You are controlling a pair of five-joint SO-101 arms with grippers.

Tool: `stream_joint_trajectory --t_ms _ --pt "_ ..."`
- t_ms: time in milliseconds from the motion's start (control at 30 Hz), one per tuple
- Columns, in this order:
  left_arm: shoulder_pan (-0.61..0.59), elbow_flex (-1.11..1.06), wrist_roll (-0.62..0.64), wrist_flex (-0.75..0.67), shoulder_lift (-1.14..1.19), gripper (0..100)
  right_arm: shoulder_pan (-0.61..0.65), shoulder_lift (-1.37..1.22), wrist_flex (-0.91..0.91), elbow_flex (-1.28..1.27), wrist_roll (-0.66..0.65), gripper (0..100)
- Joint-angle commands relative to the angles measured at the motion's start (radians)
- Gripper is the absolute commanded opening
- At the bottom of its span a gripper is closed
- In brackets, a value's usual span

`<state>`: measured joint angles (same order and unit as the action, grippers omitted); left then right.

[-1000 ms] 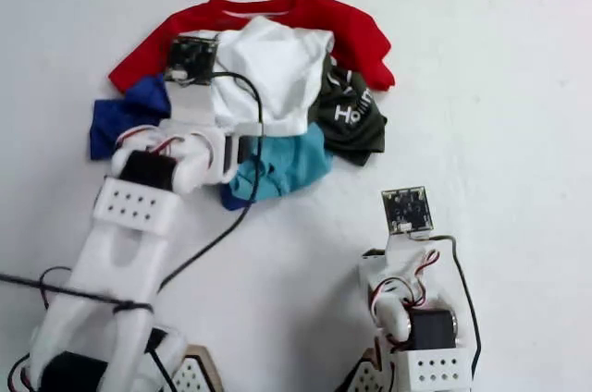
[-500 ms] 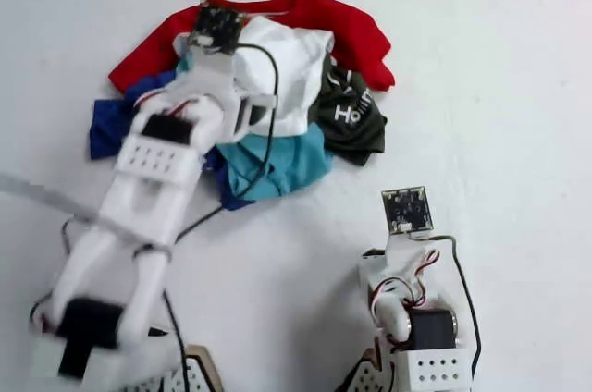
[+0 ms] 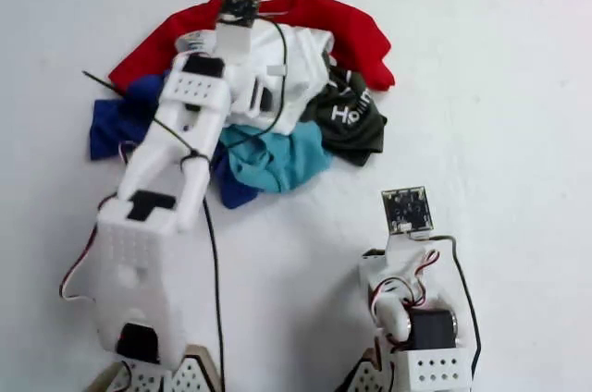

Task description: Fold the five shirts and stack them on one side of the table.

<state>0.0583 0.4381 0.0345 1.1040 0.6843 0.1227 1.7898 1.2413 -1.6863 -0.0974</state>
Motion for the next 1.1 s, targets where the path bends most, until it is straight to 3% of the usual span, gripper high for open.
stream_joint_trajectory --t_ms 0,233,500,733,1067 --pt "-0.083 0.179 0.003 0.155 0.135 1 -0.005 0.008 0.007 -0.006 0.003 1.9" --pt "-0.253 0.438 -0.005 0.394 0.232 3 -0.005 0.008 0.007 -0.006 0.003 1.9" --pt "-0.592 0.702 -0.249 0.617 0.235 3 -0.005 0.008 0.007 -0.006 0.003 1.9" --pt "-0.893 0.874 -0.377 0.624 0.241 3 -0.005 0.008 0.007 -0.006 0.003 1.9" --pt "-1.077 0.892 -0.448 0.612 0.229 3 -0.005 0.008 0.007 -0.006 0.003 1.9"
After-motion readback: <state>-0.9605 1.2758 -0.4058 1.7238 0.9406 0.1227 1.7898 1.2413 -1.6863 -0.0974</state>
